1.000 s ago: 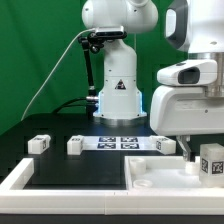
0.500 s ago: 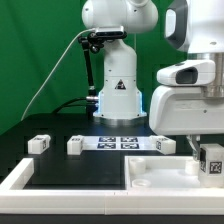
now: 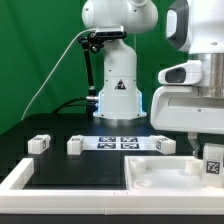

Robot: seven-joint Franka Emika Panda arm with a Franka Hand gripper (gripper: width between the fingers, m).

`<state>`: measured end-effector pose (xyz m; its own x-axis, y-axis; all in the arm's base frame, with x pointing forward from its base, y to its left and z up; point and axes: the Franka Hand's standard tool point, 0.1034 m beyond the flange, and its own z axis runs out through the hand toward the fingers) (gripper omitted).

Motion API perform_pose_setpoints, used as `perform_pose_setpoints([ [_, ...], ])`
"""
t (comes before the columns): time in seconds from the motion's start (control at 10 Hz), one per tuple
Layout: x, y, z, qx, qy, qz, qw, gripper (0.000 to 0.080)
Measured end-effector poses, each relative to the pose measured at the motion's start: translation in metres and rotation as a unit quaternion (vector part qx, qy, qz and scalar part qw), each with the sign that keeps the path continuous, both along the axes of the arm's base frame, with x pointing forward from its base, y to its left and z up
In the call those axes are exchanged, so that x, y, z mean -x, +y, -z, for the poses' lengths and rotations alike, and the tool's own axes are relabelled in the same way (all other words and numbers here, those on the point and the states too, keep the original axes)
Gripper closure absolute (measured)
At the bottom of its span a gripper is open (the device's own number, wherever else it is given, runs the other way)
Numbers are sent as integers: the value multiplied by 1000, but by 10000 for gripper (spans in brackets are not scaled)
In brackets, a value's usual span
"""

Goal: Assemble one leg

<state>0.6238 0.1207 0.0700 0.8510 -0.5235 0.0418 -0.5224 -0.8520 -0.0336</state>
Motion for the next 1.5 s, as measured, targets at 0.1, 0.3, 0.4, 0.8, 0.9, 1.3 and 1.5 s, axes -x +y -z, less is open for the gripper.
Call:
perform_pose_setpoints([
  [0.1, 0, -1, 0, -7, 1, 47, 999, 508],
  [0.3, 0, -3, 0, -23, -2, 202, 979, 508],
  [0.4, 0, -3, 0, -29, -7, 263, 964, 508],
  [0.8, 1, -4, 0, -58, 5, 432, 900, 508],
  [0.9, 1, -4, 1, -57, 4, 424, 904, 392],
  [1.3, 1, -2, 0, -49, -1, 282, 958, 155],
  [1.5, 1, 3, 0, -41, -6, 142, 989, 151],
])
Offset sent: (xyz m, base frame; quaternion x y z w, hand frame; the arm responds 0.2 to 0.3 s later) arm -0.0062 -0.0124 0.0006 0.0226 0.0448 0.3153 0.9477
